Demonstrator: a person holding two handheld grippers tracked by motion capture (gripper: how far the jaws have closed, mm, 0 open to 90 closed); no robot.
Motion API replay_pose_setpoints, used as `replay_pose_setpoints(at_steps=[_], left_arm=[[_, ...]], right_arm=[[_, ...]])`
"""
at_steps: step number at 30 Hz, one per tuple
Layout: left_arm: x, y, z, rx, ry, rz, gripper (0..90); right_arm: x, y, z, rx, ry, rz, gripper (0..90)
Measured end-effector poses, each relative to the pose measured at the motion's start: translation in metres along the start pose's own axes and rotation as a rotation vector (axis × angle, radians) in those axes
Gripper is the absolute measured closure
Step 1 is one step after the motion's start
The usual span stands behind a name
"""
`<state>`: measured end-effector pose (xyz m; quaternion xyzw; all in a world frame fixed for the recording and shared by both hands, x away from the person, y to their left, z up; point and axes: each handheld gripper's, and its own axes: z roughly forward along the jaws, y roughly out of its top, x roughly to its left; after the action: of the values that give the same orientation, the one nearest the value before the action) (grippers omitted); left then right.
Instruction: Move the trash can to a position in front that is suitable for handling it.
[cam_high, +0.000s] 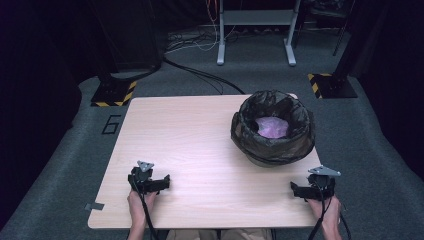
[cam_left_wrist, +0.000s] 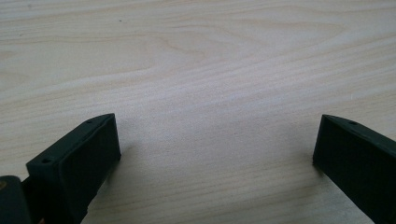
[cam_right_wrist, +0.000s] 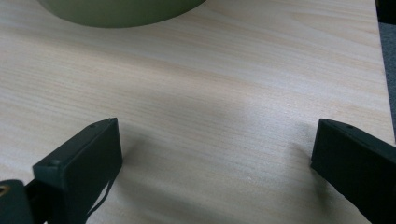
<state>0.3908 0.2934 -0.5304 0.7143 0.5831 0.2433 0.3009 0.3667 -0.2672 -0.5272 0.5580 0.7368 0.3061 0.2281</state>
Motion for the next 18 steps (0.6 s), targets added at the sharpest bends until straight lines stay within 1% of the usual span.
replay_pose_setpoints(at_steps=[1,3,6,10,12,16,18], left_arm=[[0.0,0.0,0.0,0.0,-0.001,-0.001,0.5],[0.0,0.0,0.0,0.001,-0.004,0.003,1.0],[0.0,0.0,0.0,0.001,-0.006,0.005,1.4],[0.0,0.0,0.0,0.001,-0.005,0.004,1.4],[0.0,0.0,0.0,0.001,-0.005,0.005,1.4],[0.0,0.0,0.0,0.001,-0.005,0.004,1.5],[0.0,0.0,0.0,0.0,-0.005,0.005,1.6]], right_arm=[[0.0,0.0,0.0,0.007,-0.002,0.008,0.0],[-0.001,0.001,-0.001,0.004,0.017,0.035,0.0],[0.0,0.005,-0.007,-0.013,0.026,0.044,1.1],[0.003,0.014,-0.016,-0.009,0.054,0.041,1.2],[0.005,0.019,-0.02,-0.008,0.054,0.028,1.3],[0.005,0.025,-0.026,-0.012,0.071,0.033,1.5],[0.006,0.031,-0.03,-0.001,0.08,0.035,2.0]])
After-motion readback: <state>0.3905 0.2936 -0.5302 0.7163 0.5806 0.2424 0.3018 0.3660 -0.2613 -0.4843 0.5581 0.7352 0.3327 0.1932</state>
